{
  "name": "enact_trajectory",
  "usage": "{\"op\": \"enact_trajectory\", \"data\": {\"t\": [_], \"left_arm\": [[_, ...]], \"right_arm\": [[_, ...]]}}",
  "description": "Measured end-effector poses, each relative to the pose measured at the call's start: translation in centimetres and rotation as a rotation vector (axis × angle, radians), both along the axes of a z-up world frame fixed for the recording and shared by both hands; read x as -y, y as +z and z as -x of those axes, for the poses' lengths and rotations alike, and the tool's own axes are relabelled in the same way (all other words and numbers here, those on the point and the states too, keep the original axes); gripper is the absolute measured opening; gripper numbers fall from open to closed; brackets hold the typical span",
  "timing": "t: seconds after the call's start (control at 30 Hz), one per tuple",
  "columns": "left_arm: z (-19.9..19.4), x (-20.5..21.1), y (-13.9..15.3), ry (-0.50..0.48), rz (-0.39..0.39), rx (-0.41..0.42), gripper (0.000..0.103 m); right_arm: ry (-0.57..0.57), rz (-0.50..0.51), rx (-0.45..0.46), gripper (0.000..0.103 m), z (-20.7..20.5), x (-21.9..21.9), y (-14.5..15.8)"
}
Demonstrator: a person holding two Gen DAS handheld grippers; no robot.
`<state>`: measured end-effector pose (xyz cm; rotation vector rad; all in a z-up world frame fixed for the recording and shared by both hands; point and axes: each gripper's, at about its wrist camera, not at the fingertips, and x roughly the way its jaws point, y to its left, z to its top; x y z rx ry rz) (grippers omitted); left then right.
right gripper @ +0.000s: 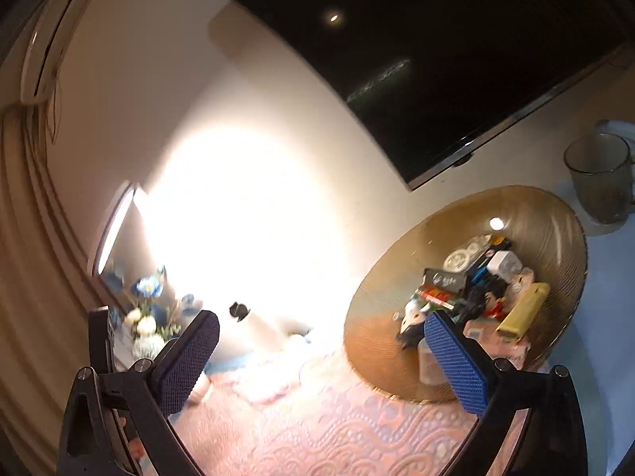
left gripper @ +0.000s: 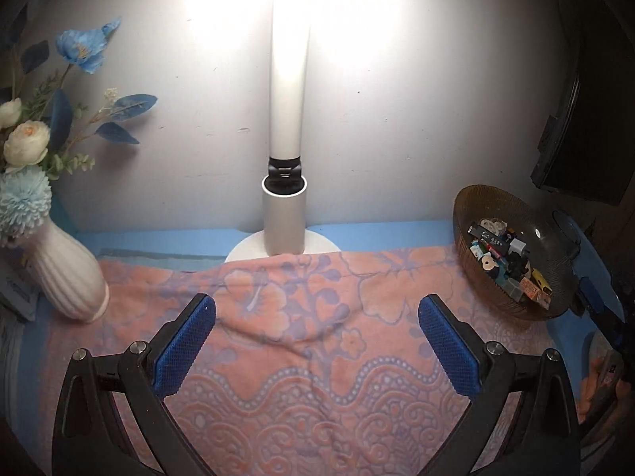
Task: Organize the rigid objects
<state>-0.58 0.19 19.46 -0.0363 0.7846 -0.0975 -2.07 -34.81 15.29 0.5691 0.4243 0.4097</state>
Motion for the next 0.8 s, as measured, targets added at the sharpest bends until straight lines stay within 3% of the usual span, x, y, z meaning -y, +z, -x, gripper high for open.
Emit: {"op": "enact_trajectory", "data": {"t": [0.2,0.3,0.5,0.67,0.73,0.77,0.8], "left_arm": [[6.5,-4.2,-2.1,0.072,0.008,-0.038,0.102],[9.6,-4.9,-3.7,0.073,0.020,-0.071,0.102],[13.7,-3.5,-7.9,0.049,0.027,-0.135,0.102],[14.8,-1.7,-11.3,0.034,0.022,-0.180,0.102],[14.6,-0.6,-13.7,0.034,-0.004,-0.188,0.103],[14.6,0.6,-13.9,0.053,-0.123,-0.151,0.103],[15.1,0.8,-13.6,0.081,-0.152,-0.135,0.103]], "right_arm": [[0.093,0.143,-0.218,0.103,2.5,-7.1,-1.7],[0.066,0.203,-0.311,0.103,4.2,-9.1,-3.7],[0.135,0.444,-0.408,0.103,7.5,-13.0,-6.8],[0.134,0.624,-0.423,0.103,8.4,-15.7,-10.3],[0.093,0.736,-0.429,0.103,8.3,-16.9,-11.5],[0.080,0.738,-0.423,0.103,8.4,-16.8,-11.5],[0.079,0.737,-0.445,0.103,8.2,-16.7,-11.8]]}}
